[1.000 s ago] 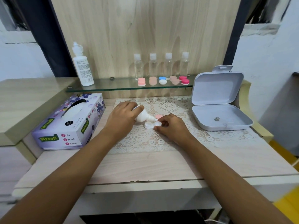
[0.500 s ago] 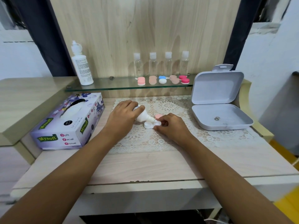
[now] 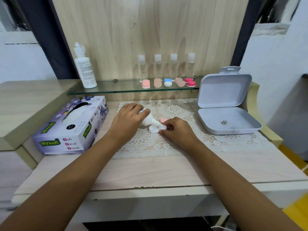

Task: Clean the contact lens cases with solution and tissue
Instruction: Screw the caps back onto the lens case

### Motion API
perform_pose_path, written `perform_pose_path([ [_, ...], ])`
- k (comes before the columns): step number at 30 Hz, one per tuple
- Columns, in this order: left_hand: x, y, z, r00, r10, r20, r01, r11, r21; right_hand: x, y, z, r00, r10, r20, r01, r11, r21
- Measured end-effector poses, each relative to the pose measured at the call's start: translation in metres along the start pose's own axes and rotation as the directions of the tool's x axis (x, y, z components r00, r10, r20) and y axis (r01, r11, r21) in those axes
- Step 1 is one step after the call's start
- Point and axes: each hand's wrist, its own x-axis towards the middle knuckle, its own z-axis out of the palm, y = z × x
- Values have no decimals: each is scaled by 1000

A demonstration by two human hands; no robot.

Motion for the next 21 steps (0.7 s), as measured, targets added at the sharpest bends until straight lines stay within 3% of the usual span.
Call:
perform_pose_path([
  [21, -3, 0, 2, 999, -36, 11, 37, 998, -45, -2, -1, -2, 1000, -6, 2, 6, 1000, -3],
])
